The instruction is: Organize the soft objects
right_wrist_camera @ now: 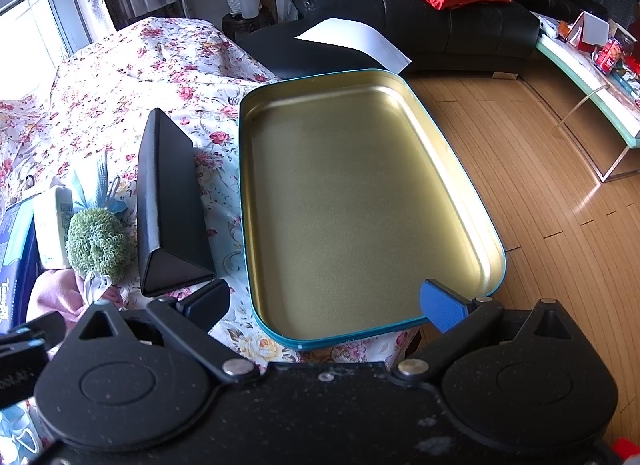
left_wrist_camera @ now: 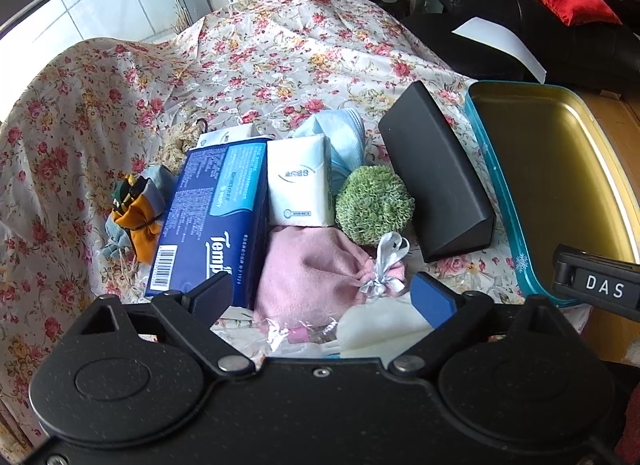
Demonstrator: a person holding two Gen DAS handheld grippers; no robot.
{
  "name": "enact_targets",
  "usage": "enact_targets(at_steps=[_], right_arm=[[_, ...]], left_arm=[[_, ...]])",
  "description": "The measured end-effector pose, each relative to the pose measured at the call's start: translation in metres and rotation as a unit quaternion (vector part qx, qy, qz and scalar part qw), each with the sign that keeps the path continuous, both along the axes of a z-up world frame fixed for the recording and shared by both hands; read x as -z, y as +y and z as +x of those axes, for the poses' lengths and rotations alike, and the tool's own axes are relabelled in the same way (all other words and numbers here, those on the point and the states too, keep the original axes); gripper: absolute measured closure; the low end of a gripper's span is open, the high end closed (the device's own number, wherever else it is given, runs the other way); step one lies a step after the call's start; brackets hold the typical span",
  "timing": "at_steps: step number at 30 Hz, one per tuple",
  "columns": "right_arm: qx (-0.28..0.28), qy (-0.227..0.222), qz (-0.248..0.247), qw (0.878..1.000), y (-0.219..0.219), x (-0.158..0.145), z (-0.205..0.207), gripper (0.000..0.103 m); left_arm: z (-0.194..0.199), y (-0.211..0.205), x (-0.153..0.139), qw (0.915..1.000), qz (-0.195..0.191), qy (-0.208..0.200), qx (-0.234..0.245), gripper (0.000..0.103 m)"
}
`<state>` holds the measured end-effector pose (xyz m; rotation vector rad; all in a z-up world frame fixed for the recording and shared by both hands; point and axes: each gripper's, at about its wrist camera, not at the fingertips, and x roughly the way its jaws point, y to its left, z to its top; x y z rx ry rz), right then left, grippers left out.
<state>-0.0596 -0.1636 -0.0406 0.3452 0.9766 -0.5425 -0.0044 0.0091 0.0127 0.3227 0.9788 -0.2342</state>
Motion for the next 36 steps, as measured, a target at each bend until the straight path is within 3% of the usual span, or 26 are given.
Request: enact_targets(at_steps=[6, 21, 27, 36], right_arm=[[-0.007, -0.017, -0.010, 1.000, 0.004, -0.006, -0.005, 0.001], [-0.029, -0.037, -0.039, 0.998, 0.019, -0.017, -0.012, 0.002], [-0.045, -0.041, -0.059, 0.996, 0.028, -0.020, -0.014, 0.002], [-0.060, -0.067, -0.038, 0.995, 0.029, -0.026, -0.020, 0.001]], left_arm=[[0.007, 0.031, -0.008, 0.9995, -0.016, -0.006, -0.026, 0.011], [0.026, 0.127, -0.039, 0.9951, -0.013, -0.047, -0.086, 0.011], [0.022, 0.150, -0.029, 0.9956, -0.004, -0.016, -0.092, 0.011], [0.006, 0.154, -0.016, 0.9955, -0.008, 0.015, -0.093, 0.011]])
